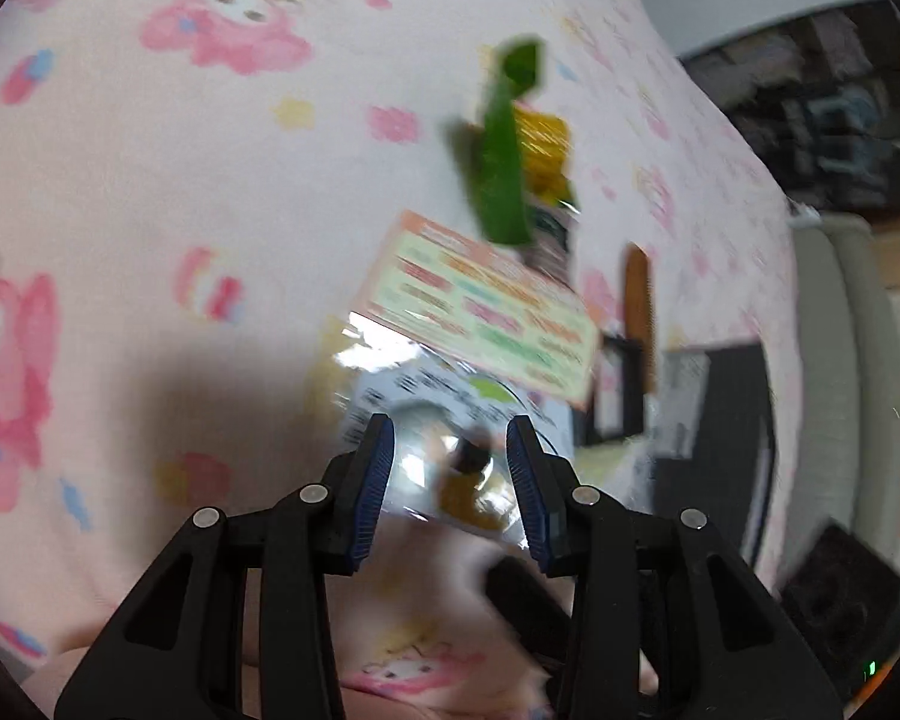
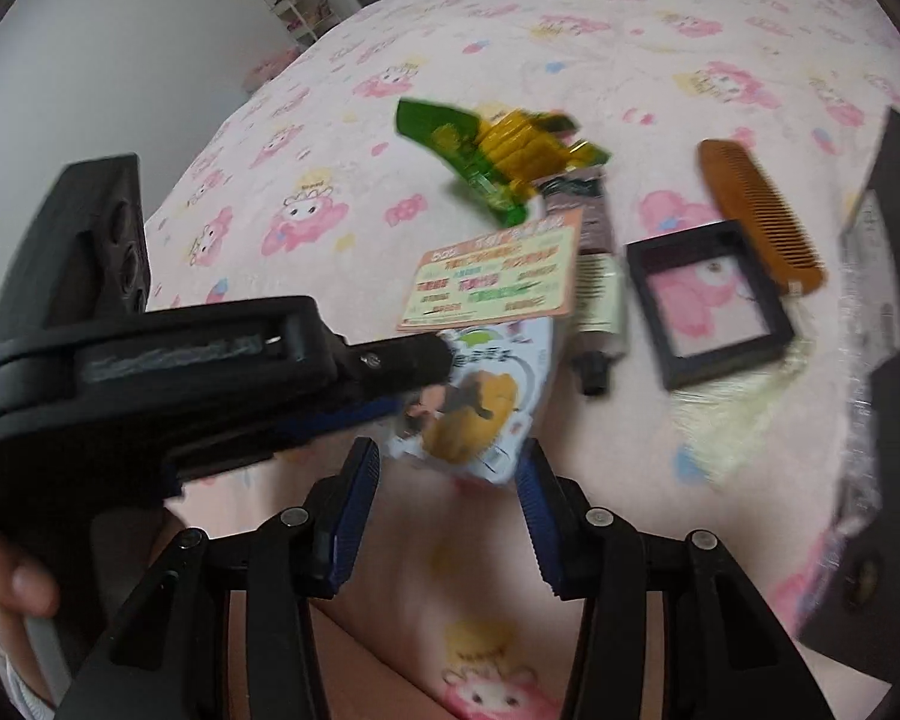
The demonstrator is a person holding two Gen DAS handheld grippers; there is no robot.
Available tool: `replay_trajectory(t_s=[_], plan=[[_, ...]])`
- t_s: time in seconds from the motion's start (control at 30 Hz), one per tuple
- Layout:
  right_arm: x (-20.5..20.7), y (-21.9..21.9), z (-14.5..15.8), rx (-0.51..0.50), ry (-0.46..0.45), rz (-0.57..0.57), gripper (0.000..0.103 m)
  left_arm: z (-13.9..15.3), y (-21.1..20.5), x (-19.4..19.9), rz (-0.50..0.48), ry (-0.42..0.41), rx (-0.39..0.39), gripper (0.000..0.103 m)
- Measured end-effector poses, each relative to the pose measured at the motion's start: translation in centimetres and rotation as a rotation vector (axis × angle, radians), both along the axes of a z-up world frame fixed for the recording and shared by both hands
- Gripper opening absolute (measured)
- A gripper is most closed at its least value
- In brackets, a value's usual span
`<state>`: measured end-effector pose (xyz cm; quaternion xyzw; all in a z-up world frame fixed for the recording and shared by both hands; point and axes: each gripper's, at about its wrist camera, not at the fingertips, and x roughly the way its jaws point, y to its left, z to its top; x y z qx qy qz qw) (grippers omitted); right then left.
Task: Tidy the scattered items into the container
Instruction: 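Grasp the babi card and cartoon sticker sheet with the left gripper, then carry the sticker card and sheet with the left gripper over the box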
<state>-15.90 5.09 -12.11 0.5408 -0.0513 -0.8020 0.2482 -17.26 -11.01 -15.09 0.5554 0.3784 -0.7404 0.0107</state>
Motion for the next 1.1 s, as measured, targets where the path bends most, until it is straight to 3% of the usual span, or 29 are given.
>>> replay_trajectory(t_s=[0.13,0.3,0.37,0.43,0.53,0.63,0.83,1.1], plan=[[-0.5,2.1,0.5,0.008,0.011,-0.039,0.043,-0.2,-1.4,-0.1,0.097,-0.017,-0.034,0.039],[-2.4,2.7,-0.4,-0.024,-0.019,-0.067,0.043,-0.9,-2.1,-0.7,0.129,-0.036,-0.099,0.041],[-3.1,2.2,-0.9,-0.038,-0.031,-0.062,0.043,-2.4,-2.3,-1.3,0.13,-0.064,-0.053,0.051],[-3.7,1.4,-1.5,-0.045,-0.04,-0.048,0.043,-4.1,-2.7,-1.9,0.147,-0.099,0.016,0.052],[-4.4,-0.1,-2.3,-0.042,-0.042,-0.021,0.043,-4.8,-3.2,-2.1,0.162,-0.1,0.06,0.052],[-4.8,-1.1,-2.7,-0.01,-0.033,-0.001,0.032,-4.5,-2.4,-2.4,0.106,-0.079,0.05,0.047],[-4.0,0.2,-1.1,0.03,0.019,-0.008,0.028,-3.5,-1.0,-2.0,0.016,-0.019,0.1,0.032],[-1.3,5.7,3.9,-0.008,0.091,-0.073,0.027,1.9,3.3,-1.2,-0.22,0.135,0.146,0.031]])
